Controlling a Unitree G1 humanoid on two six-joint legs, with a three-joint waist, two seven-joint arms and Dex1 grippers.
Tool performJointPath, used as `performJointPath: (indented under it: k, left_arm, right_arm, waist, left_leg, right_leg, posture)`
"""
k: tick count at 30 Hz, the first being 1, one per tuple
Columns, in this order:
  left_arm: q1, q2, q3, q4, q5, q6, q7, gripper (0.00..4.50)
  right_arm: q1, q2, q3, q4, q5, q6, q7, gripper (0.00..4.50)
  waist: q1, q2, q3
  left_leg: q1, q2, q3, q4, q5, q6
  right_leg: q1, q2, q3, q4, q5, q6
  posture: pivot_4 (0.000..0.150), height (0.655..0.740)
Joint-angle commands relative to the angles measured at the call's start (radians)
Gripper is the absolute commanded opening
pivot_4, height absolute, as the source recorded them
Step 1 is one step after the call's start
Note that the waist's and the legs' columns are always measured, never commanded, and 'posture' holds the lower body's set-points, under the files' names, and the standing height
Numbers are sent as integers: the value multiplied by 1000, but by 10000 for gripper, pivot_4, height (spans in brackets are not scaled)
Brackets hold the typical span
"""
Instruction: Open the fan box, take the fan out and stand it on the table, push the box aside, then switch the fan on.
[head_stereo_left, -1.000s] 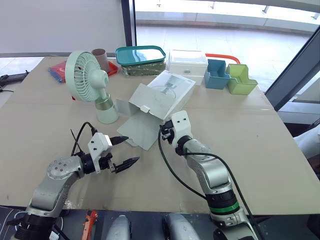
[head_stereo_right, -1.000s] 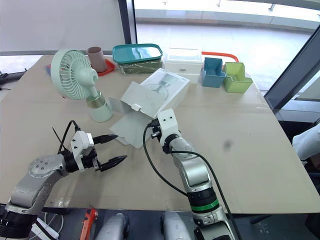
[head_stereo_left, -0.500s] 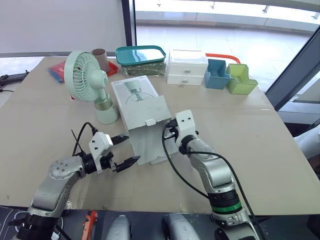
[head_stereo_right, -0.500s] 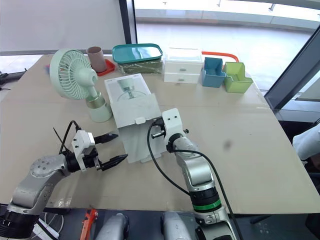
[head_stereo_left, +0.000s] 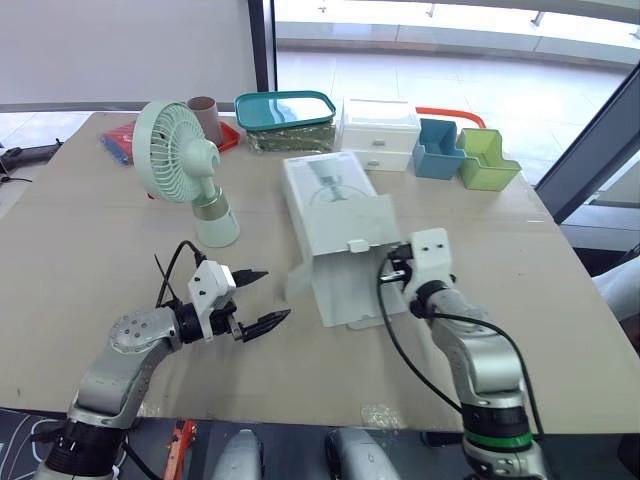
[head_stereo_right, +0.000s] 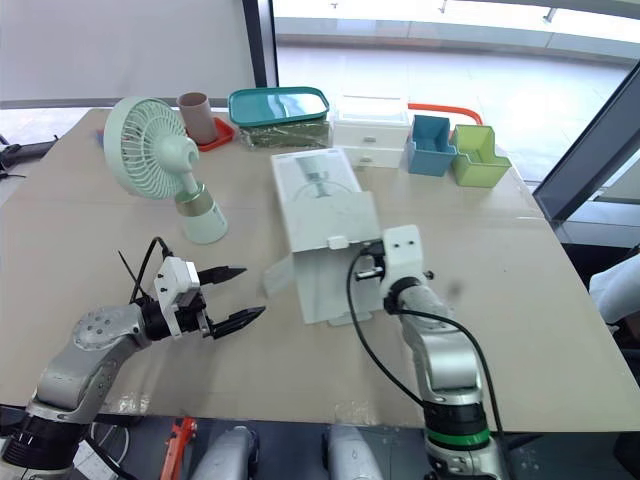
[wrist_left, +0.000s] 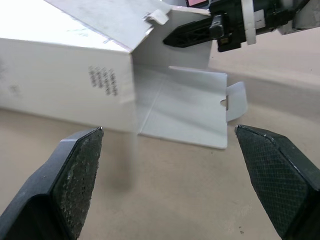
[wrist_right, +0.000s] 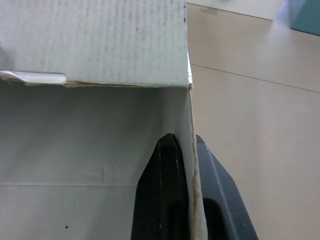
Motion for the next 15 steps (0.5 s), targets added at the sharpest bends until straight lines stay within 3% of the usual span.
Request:
performJointPath:
  k: [1, 9, 15]
  left_arm:
    - [-10, 4, 8, -11, -6, -12, -10, 45000]
    - [-23, 0, -1, 5, -3, -13, -19, 45000]
    - [-34, -5, -3, 15, -4, -14, -24, 45000]
  right_arm:
    - [60, -42, -86, -95, 19, 41, 11, 581]
    - [243, -124, -327, -118, 43, 63, 19, 581]
    - [244, -145, -393, -64, 56, 29, 3, 581]
  waist:
    - [0, 0, 0]
    - [2, -1, -1]
    - [-3, -1, -1]
  left_leg:
    - [0, 0, 0, 0, 0, 0]
    - [1, 0, 0, -1, 0, 0]
    - [3, 0, 3, -1, 0, 0]
  right_leg:
    - [0, 0, 0, 0, 0, 0]
    - [1, 0, 1, 0, -1, 1]
    - [2, 0, 3, -1, -3, 4]
  posture:
    - [1500, 7400]
    - [1500, 7400]
    - [1500, 7400]
